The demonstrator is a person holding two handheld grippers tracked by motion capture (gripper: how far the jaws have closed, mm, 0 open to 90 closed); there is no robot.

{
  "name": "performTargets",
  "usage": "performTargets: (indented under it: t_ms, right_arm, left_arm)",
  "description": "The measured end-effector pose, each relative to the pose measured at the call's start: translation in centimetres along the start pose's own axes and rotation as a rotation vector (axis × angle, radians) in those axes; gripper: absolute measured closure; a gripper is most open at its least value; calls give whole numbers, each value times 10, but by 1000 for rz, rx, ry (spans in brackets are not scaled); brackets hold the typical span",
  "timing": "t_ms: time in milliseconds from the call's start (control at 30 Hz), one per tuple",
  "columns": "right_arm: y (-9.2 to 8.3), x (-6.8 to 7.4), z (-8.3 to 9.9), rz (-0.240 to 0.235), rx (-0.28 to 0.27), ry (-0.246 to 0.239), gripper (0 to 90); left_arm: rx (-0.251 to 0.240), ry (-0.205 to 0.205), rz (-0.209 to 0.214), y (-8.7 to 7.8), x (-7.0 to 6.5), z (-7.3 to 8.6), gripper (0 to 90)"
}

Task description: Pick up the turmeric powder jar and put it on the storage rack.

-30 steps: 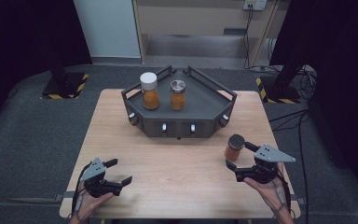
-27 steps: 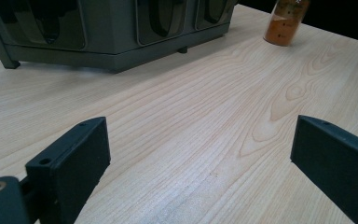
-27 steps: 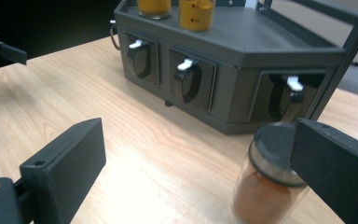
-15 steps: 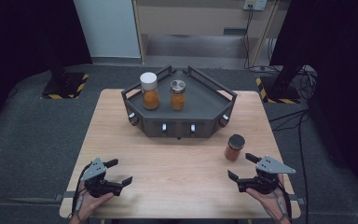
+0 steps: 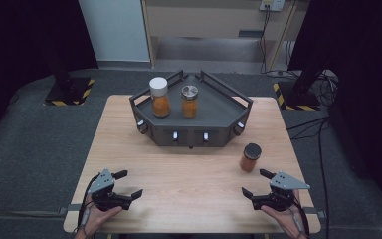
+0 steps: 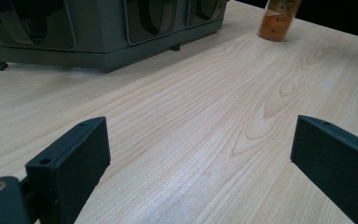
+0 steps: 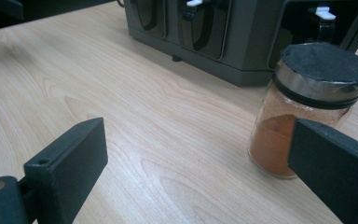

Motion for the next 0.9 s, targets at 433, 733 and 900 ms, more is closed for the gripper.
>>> performTargets:
  t_ms: [433,733,900]
  right_arm:
    - [4,-3,5,-10,4,10,53]
    - [5,-2,5,-2,10,14,53]
    - [4,-3,5,-1,9,20,53]
  left_arm:
    - [1,8,3,1,-1,-1,39]
    - [-3,6,6,0,0,0,39]
    - [-2,6,5,0,0,0,39]
Point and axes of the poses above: each handheld gripper's, and its own axes: y roughly forward along the jaws, z roughly out of its underside, x roughly to its left, the point moved 2 cm from there along y, roughly forward along the jaws, and after that the axes turned 14 degrees about z, right-handed, at the moved point
